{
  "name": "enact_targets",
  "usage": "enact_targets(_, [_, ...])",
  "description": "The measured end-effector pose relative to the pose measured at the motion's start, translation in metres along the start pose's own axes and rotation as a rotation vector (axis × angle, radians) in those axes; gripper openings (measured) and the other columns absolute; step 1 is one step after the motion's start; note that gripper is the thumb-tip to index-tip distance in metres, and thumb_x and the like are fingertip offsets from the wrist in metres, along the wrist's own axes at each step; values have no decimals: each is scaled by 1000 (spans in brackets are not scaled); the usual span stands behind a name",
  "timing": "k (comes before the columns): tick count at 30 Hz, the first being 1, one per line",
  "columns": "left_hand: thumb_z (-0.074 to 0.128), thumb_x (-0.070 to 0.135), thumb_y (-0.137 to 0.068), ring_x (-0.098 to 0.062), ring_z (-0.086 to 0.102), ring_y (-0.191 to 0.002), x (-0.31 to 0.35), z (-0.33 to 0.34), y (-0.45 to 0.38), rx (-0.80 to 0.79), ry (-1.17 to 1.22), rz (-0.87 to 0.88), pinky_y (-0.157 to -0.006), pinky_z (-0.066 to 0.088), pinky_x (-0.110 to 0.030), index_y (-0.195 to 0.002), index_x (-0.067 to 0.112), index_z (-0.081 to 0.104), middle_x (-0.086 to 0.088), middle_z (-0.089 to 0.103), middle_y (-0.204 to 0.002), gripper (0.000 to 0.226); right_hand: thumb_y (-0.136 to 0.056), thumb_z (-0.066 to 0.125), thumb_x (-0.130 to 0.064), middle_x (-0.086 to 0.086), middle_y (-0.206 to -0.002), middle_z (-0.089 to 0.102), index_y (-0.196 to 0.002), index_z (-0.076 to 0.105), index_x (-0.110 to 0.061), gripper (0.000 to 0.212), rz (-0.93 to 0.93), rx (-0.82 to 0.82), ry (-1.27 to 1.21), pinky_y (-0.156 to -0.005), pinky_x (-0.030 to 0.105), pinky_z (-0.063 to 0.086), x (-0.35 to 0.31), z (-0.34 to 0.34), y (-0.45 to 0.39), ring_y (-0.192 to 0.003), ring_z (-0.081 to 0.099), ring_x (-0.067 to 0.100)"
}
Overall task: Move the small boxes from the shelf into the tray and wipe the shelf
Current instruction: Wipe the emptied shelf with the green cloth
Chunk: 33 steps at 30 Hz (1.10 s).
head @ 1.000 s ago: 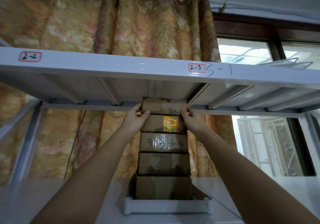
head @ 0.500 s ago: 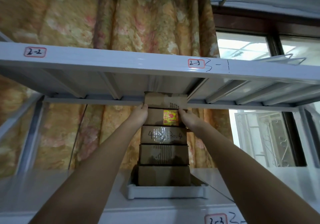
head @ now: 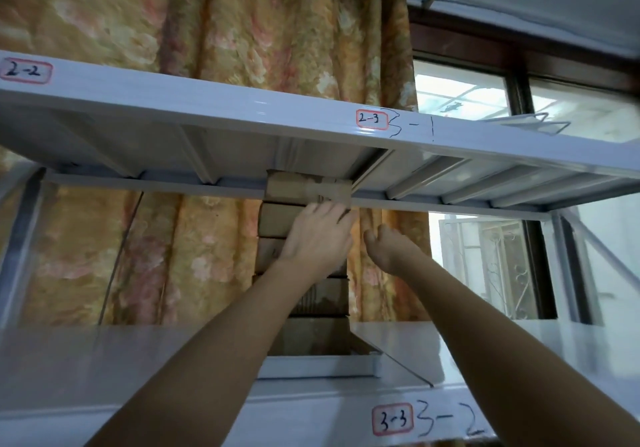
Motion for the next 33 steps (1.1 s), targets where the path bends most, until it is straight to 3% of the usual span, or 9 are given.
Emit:
enact_targets(2, [34,27,-80,-24,67,-83,26,3,-4,-26,61,28,-74,53,-30,-95,12,73,-6,70,-89,45,-102,24,-42,15,-151,32,-146,29,-8,56,-17,9,243,-108,44,33,16,-5,9,-136,35,32])
enact_targets(5, [38,25,-93,-24,54,-113,62,13,-8,-130,92,-2,-95,38,-35,-118,13,61,-6,61,-117,36,-101,28,-39,13,-150,34,-143,35,-9,52,-21,10,426,-107,43,35,45,-14,22,-136,35,31])
enact_targets(7, [39,26,-96,-23,46,-122,83,20,-11,-178,144,-89,-102,33,-35,-124,15,55,-5,55,-128,34,-101,28,-40,12,-150,34,-144,34,-9,53,5,-2,510,-107,43,35,67,-22,29,-135,35,30])
enact_targets(12, [41,26,-96,-23,47,-123,134,39,-33,-321,247,-179,-104,33,-37,-129,14,51,-6,52,-133,36,-101,28,-36,13,-144,39,-141,36,-7,51,79,-22,638,-101,41,36,123,-42,45,-132,37,29])
enact_targets(20, [35,29,-98,-29,42,-130,235,69,-76,-568,404,-174,-104,35,-39,-139,13,38,-10,42,-143,44,-101,29,-35,13,-152,31,-145,30,-9,52,172,-54,815,-111,45,28,212,-91,77,-140,29,30])
enact_targets(25, [32,33,-100,-29,40,-133,311,79,-97,-707,585,-139,-103,36,-39,-146,12,30,-10,37,-147,50,-100,32,-34,13,-142,44,-138,39,-7,47,244,-61,933,-104,44,34,272,-141,104,-130,41,30])
enact_targets(33, [30,33,-101,-29,40,-133,424,61,-147,-733,680,-11,-104,37,-39,-150,14,26,-10,35,-150,52,-101,27,-37,14,-143,40,-141,34,-7,50,465,-151,992,-104,43,35,376,-207,144,-131,39,30])
Point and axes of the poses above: each hand's wrist, its own y-axis away from the middle knuckle, its own z-axis out of the palm, x = y × z, the point moved 1 cm from there along -y, towards the middle knuckle
